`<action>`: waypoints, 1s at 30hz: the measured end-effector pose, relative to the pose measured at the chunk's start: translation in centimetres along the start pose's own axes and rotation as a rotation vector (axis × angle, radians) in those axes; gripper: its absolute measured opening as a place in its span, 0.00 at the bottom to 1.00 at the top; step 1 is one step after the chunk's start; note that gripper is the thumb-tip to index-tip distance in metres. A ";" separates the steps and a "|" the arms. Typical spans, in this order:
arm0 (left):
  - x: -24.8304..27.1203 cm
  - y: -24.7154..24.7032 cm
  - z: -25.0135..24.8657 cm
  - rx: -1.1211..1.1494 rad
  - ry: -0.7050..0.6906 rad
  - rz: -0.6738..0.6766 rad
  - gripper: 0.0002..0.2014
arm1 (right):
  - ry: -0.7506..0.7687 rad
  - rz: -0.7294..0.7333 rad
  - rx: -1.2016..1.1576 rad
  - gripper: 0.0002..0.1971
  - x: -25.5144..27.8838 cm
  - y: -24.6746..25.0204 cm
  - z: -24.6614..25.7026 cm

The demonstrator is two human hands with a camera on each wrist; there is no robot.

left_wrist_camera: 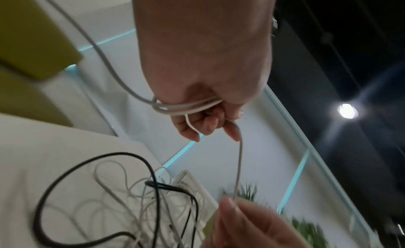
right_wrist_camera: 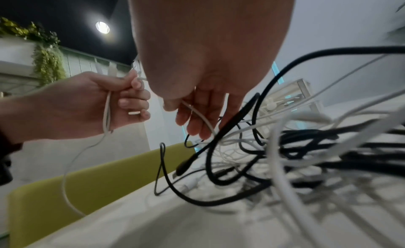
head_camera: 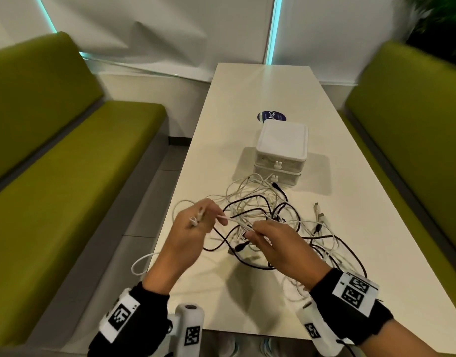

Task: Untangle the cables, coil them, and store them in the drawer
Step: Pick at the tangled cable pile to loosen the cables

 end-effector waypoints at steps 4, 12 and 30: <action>0.2 1.2 -0.3 0.319 0.051 -0.120 0.18 | -0.015 -0.035 -0.003 0.14 -0.9 0.4 0.7; -0.3 3.5 0.7 0.309 0.128 -0.225 0.15 | -0.013 -0.189 -0.095 0.16 -1.1 2.8 1.2; 0.6 -5.7 2.4 -0.788 0.060 0.286 0.19 | -0.084 0.055 0.040 0.06 0.1 -2.2 -0.5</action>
Point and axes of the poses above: each hand's wrist, its own x-axis away from the middle knuckle, its own y-axis out of the back of the hand, z = x × y, the point moved 9 cm from there along -x, towards the middle knuckle, and after that the axes turned 6 degrees about z, right-handed, at the moved point
